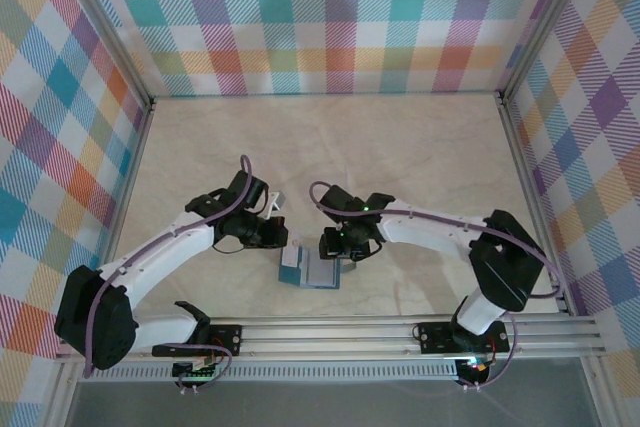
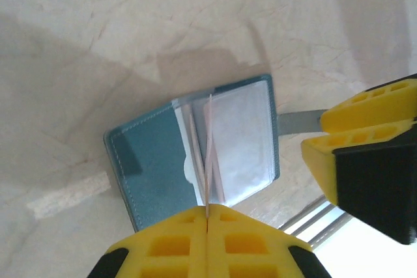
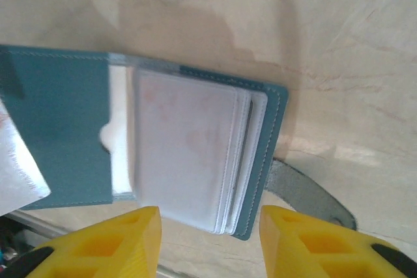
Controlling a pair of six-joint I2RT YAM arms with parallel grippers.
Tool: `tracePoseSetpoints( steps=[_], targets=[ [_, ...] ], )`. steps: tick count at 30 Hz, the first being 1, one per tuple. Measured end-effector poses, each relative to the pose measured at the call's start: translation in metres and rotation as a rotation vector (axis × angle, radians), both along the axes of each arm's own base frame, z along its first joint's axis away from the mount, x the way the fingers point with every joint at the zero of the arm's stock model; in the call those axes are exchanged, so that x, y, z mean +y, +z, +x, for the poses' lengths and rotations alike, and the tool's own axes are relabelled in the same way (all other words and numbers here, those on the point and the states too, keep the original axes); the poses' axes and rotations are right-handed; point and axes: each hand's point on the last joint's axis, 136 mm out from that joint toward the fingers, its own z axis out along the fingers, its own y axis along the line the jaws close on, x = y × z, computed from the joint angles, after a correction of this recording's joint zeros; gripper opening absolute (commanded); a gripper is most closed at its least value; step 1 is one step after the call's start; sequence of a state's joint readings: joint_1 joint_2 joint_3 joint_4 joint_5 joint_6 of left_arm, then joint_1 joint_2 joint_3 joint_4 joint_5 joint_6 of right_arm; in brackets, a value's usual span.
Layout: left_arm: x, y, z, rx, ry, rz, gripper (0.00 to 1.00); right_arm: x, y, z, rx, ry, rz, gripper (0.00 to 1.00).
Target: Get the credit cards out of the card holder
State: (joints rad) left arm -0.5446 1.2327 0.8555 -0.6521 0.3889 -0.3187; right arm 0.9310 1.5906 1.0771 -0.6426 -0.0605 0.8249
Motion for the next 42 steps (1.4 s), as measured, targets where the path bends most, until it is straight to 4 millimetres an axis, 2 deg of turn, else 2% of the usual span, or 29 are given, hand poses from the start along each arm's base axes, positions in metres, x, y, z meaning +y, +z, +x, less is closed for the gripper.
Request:
tracePoseSetpoints(
  steps=[4,12,19,25,36,42],
  targets=[
    [-0.002,0.013,0.012,-0.070,-0.034,0.019,0.00,-0.011,0.017,0.018,-0.044,-0.041,0.044,0.45],
    [-0.017,0.031,0.055,-0.186,-0.137,0.088,0.00,-0.039,0.036,0.040,-0.107,-0.092,0.080,0.44],
    [-0.032,0.049,0.083,-0.334,-0.335,0.131,0.00,-0.073,0.056,0.053,-0.169,-0.149,0.105,0.44],
    [-0.053,0.071,0.122,-0.465,-0.532,0.192,0.00,-0.093,0.064,0.064,-0.194,-0.178,0.106,0.45],
    [-0.076,0.076,0.158,-0.598,-0.899,0.282,0.00,-0.116,0.068,0.073,-0.202,-0.202,0.107,0.44],
    [-0.085,0.055,0.171,-0.583,-1.040,0.309,0.00,-0.127,0.060,0.074,-0.184,-0.221,0.100,0.44]
  ],
)
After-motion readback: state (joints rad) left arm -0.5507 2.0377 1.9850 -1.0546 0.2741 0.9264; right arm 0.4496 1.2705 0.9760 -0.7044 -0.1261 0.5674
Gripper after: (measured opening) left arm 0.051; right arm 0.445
